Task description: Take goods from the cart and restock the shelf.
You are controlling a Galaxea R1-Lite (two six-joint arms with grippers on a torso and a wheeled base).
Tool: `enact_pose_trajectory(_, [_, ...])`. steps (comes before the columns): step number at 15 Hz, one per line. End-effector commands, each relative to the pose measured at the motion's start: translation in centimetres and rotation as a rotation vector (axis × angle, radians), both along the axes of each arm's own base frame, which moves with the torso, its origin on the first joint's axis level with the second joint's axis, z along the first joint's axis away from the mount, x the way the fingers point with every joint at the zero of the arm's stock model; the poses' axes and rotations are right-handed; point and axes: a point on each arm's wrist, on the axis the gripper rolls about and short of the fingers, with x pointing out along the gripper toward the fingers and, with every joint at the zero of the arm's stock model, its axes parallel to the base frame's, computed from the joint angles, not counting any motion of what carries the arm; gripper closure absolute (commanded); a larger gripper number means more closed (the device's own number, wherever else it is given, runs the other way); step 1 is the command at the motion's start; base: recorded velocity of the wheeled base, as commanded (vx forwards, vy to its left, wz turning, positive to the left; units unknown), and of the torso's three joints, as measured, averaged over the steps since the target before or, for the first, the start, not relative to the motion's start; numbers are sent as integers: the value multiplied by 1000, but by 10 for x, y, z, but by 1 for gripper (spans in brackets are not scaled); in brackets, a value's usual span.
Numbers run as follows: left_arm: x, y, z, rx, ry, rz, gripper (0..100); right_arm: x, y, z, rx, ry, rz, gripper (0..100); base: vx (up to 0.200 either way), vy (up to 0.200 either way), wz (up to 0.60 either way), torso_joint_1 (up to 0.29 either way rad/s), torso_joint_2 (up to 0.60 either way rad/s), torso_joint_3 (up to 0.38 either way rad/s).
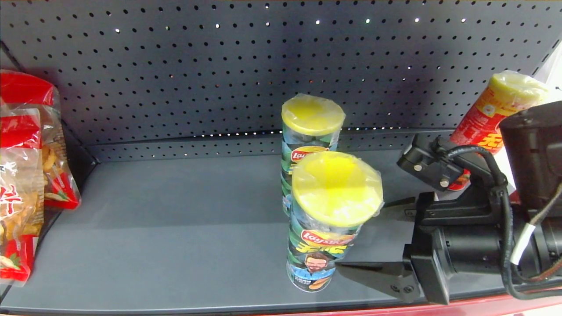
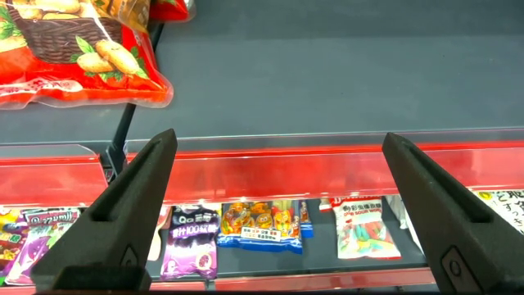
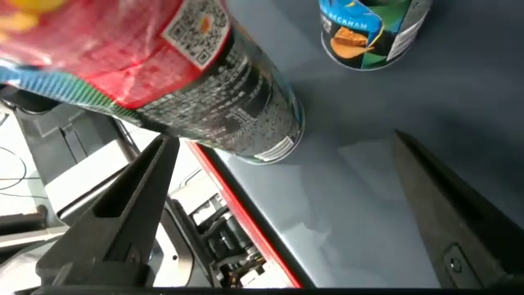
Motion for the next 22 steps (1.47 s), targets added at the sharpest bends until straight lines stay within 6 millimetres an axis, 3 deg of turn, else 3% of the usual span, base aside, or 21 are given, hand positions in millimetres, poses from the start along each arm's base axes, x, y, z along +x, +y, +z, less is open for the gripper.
enact_pose_trajectory(1, [0,0,0,0,2,1,0,-5,-5,5,16,-14,3,0,0,0,0,0,0,0])
enact_pose_trajectory(5, [0,0,0,0,2,0,0,-15,-15,16,55,-48,3,0,0,0,0,0,0,0])
enact_pose_trajectory(9, [0,0,0,0,2,0,0,-46,-52,36,144,-152,-35,0,0,0,0,0,0,0])
enact_pose_trajectory(13, [0,0,0,0,2,1,0,-79,-88,44,235,-234,-42,0,0,0,0,0,0,0])
enact_pose_trajectory(17, [0,0,0,0,2,0,0,-131,-150,64,426,-457,-136,0,0,0,0,0,0,0])
enact_pose_trajectory(20, [0,0,0,0,2,0,0,-179,-191,62,543,-631,-228,0,0,0,0,0,0,0])
enact_pose_trajectory(22, [0,0,0,0,2,0,0,-203,-205,52,586,-705,-325,0,0,0,0,0,0,0])
